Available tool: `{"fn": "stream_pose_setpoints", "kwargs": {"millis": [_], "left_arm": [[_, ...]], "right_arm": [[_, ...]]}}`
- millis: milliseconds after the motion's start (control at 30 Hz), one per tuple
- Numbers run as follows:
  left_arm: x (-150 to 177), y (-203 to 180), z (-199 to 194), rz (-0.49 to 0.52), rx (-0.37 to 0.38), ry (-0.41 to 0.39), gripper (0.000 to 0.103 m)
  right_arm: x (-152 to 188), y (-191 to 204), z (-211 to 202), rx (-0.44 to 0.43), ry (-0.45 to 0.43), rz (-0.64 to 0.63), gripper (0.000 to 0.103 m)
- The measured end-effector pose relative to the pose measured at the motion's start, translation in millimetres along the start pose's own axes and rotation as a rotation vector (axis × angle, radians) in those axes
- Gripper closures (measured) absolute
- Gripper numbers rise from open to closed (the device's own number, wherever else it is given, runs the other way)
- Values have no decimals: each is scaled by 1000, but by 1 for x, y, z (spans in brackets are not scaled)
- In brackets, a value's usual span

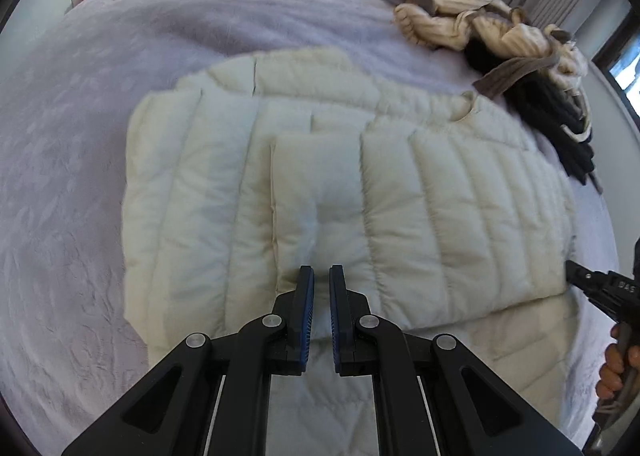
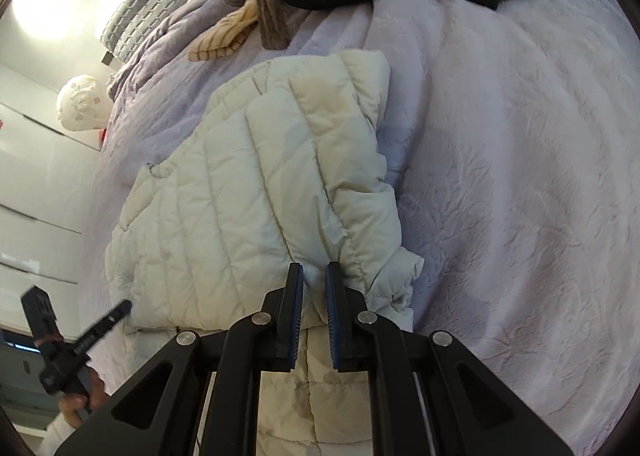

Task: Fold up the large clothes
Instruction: 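Press the folded sleeve flat with the left tool while the right tool holds the hem, then open both tools and move them to the jacket hem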

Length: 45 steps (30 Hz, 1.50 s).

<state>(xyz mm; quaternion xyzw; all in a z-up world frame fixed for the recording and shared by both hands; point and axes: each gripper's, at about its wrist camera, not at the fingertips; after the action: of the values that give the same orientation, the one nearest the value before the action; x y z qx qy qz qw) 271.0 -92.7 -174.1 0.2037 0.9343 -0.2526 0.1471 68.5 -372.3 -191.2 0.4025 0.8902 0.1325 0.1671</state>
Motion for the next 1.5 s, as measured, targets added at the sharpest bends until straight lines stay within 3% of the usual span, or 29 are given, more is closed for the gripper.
{"fn": "stream_pose_setpoints", "kwargs": {"millis": [233,867,900,933,967,1000,1033,1233,1300,1333,1500], "left_arm": [[-1,6,-2,-16,-8,-10,94],[26,-8,-70,21,-106,4,93],[30,-7,-72,13,-101,9,91],[33,-7,-73,9,-103,15,80],[36,-6,-75,3,-105,23,27],[40,-6,-78,-7,-114,19,0],[45,-9,-86,-1,-129,-10,0],[64,-17,-106,15,-121,12,0],[69,-18,-112,11,-130,18,0],[72,-18,-114,6,-136,23,0],[86,-17,-126,5,-170,44,0]], "right_arm": [[3,2,7,1,6,24,92],[43,27,-55,-4,21,-60,87],[47,29,-57,-4,24,-63,86],[50,30,-59,-7,28,-64,84],[53,32,-61,-8,30,-65,82],[58,34,-63,-6,34,-65,82],[60,35,-65,-8,38,-66,82],[81,44,-75,-8,62,-81,78],[88,45,-79,-4,71,-77,63],[91,46,-81,-1,70,-76,51],[106,50,-96,14,65,-74,26]]}}
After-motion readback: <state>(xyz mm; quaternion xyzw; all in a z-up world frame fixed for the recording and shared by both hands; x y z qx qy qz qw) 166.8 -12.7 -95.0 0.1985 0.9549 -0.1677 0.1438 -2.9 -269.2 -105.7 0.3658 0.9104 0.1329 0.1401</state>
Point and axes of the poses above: each gripper's, at about its wrist camera, not at the fingertips, and z roughly the way its jaws point, y to its left, x to its underside, and after that the axes turned 12 degrees about x, right-handed
